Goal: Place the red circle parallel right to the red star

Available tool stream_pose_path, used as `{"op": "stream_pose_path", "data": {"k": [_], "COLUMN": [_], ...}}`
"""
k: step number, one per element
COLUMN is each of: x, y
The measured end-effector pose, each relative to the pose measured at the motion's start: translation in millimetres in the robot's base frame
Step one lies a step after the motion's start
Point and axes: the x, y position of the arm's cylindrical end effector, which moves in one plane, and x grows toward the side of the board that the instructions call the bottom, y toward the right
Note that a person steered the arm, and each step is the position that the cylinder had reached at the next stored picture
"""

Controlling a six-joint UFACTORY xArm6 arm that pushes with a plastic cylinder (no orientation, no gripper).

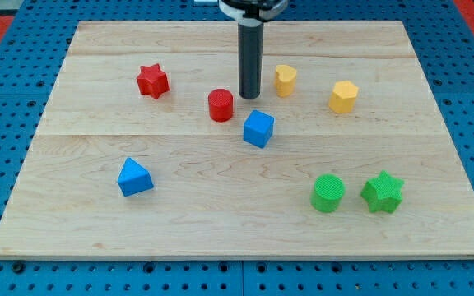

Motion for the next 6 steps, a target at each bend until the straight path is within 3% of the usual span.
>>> {"op": "stream_pose_path", "data": {"k": [3,4,5,6], "x": [44,35,-1,-6], "y": [-46,-100,-68,-108]}}
